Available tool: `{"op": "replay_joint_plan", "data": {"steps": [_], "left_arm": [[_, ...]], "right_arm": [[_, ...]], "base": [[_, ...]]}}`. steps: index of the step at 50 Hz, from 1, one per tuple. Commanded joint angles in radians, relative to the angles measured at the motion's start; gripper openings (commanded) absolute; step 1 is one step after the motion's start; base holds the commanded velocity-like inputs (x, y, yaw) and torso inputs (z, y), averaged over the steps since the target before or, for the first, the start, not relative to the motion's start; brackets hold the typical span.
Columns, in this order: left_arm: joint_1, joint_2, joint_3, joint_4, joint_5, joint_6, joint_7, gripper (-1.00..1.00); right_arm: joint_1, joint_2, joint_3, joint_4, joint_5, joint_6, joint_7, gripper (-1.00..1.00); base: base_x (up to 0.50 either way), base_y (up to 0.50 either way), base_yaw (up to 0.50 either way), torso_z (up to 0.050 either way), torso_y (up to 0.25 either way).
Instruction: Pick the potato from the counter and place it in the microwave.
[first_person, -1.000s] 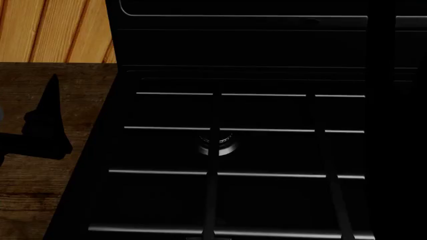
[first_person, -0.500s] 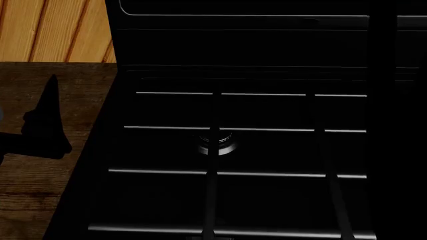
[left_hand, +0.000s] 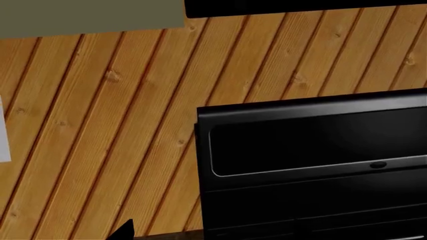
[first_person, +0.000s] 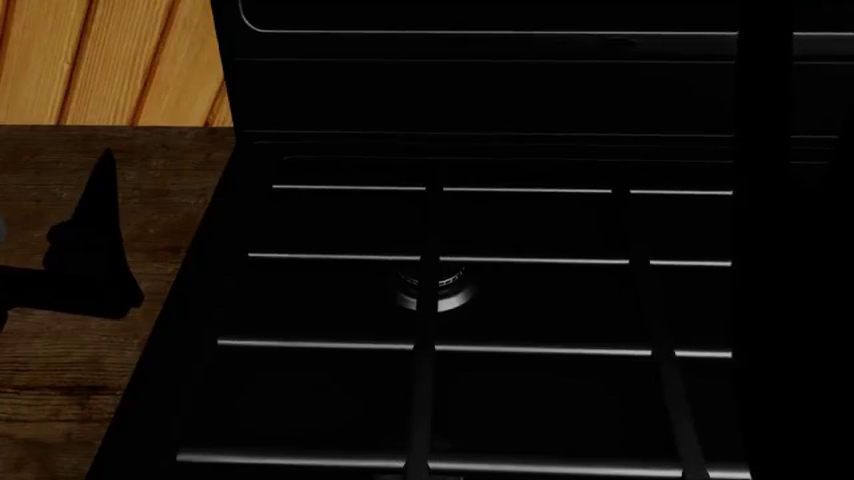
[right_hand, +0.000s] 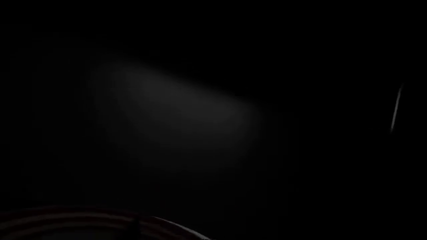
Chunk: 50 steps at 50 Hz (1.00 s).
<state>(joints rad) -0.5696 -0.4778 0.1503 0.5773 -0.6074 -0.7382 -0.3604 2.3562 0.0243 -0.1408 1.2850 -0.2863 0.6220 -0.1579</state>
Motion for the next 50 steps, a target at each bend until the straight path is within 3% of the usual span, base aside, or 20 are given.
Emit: {"op": "replay_joint_plan", "data": {"steps": [1,50], "left_arm": [[-0.007,0.022,-0.021,0.003,0.014,-0.010,0.020,1.00],[-0.020,0.011,-0.020,0.023,-0.008,-0.023,0.001,1.00]], "right_arm": [[0.000,-0.017,0.046,-0.022,-0.012,-0.094,-0.008,1.00],[0.000,-0.022,0.066,-0.107,-0.031,-0.435,-0.014,1.00]], "base": [[0.00,0.00,0.00,0.000,0.000],[0.00,0.00,0.00,0.000,0.000]]}}
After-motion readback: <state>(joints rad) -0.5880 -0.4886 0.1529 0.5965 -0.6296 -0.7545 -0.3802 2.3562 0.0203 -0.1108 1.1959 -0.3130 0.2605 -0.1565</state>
